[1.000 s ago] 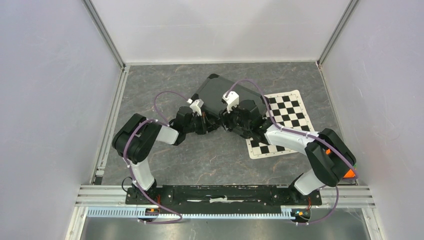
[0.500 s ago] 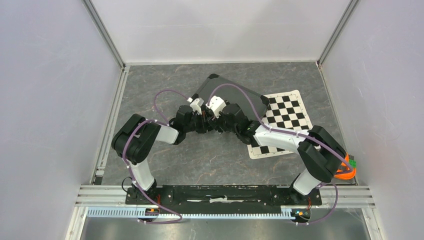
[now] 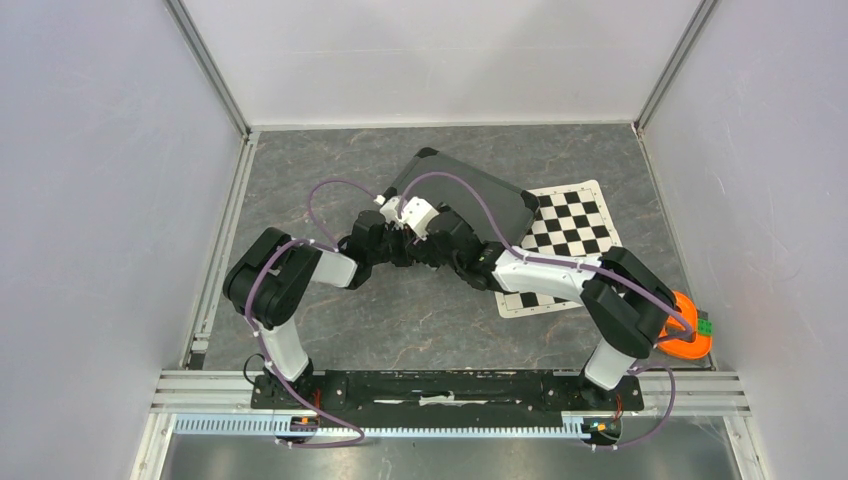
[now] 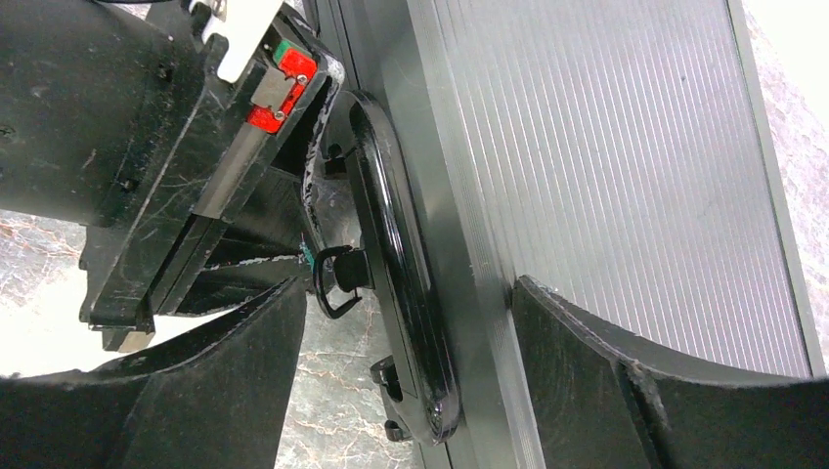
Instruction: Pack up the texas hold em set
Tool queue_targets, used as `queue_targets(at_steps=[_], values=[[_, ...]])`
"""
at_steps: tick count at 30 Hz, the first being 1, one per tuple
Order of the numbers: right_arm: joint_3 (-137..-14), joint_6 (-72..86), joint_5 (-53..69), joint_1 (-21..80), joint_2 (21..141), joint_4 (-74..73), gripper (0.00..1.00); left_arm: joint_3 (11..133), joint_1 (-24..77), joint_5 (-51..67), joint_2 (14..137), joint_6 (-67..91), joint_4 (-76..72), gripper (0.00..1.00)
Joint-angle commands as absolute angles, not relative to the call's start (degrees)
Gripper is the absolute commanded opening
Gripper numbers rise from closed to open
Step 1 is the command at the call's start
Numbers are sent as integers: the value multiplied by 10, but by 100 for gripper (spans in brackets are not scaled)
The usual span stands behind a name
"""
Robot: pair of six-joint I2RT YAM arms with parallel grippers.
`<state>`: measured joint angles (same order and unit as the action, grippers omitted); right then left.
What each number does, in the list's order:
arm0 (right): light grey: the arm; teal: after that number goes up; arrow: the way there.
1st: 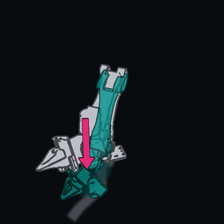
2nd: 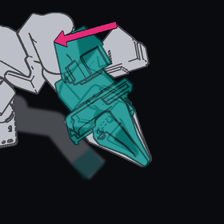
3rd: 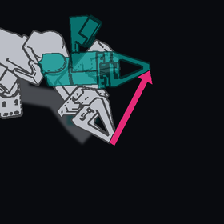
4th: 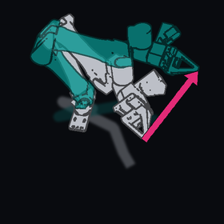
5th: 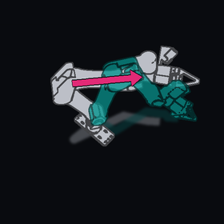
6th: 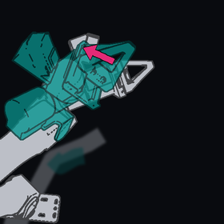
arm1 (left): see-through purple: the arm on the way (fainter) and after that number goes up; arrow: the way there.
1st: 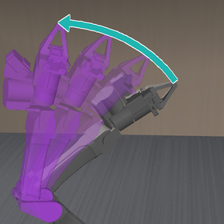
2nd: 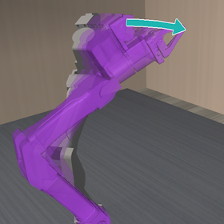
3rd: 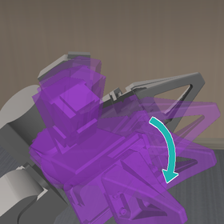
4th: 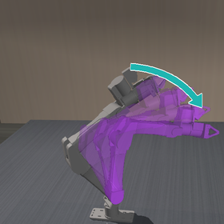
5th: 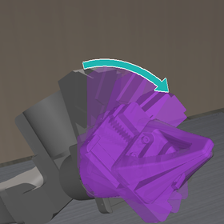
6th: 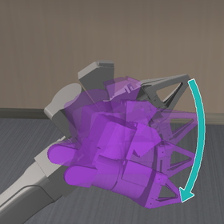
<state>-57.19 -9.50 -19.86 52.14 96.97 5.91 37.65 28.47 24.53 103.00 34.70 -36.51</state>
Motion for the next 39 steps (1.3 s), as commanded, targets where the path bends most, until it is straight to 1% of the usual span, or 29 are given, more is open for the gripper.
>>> queue_targets(at_steps=[1, 6, 10, 14, 21, 30, 39], values=[[-556, -71, -151, 522, 1023, -64, 82, 402, 287, 260, 1018, 357, -409, 2], [-573, -76, -209, 531, 1047, -91, 82, 403, 287, 260, 1017, 356, -407, 2], [-582, -76, -256, 534, 1059, -104, 76, 402, 287, 261, 1016, 356, -407, 2], [-587, -76, -300, 535, 1065, -110, 74, 403, 287, 262, 1015, 355, -407, 2], [-588, -75, -303, 535, 1067, -111, 55, 398, 287, 260, 1011, 352, -403, 2], [-601, -80, -321, 536, 1088, -127, 54, 393, 287, 230, 980, 330, -339, 2], [-617, -81, -381, 545, 1105, -148, 48, 379, 286, 195, 965, 335, -317, 2]])
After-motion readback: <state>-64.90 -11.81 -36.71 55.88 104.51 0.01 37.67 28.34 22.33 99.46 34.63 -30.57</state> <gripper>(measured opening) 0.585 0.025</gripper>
